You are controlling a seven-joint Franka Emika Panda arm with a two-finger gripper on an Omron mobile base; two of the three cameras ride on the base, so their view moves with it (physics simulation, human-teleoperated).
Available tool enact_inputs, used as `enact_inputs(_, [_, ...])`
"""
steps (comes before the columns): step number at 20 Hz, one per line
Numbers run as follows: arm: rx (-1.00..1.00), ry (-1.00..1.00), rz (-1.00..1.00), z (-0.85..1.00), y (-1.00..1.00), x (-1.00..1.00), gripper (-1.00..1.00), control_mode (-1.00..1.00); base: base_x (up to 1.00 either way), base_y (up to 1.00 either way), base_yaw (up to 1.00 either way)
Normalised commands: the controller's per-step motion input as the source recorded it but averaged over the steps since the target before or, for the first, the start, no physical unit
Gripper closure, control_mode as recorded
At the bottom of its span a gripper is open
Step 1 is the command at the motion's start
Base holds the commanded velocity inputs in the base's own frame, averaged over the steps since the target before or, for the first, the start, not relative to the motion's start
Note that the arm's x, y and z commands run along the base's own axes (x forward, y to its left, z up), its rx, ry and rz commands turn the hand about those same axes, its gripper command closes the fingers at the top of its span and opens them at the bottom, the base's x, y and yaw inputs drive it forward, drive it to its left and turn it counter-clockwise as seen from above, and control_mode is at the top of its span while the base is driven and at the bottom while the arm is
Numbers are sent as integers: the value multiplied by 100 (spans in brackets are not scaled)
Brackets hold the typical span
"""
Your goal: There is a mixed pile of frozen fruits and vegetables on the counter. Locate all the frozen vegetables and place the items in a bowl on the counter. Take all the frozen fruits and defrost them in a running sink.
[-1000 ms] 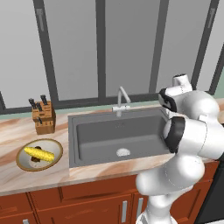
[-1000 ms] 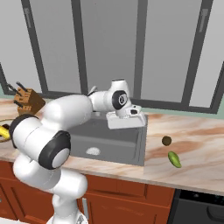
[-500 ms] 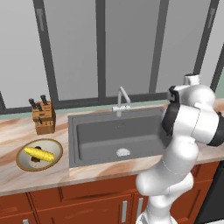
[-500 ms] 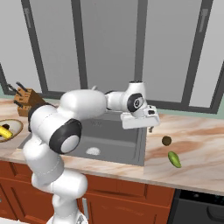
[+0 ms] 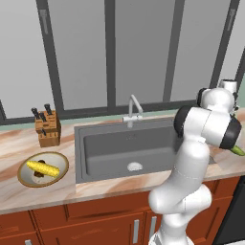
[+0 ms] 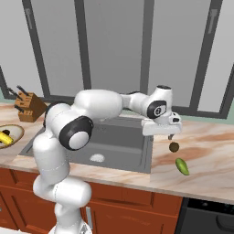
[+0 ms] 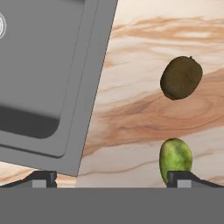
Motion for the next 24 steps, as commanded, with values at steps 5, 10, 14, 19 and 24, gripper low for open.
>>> enact_inputs(5, [0,0,0,-4,-11,0,-100,-100,0,0,0])
enact_inputs(10, [1,0,0,-14,-15,22,-100,-100,0,0,0])
enact_inputs(14, [0,-4,0,-24,-28,42,-100,-100,0,0,0])
enact_inputs(19, [0,0,0,-19,-25,51,-100,-100,0,0,0])
enact_inputs(24, [0,0,0,-20,-19,56,-100,-100,0,0,0])
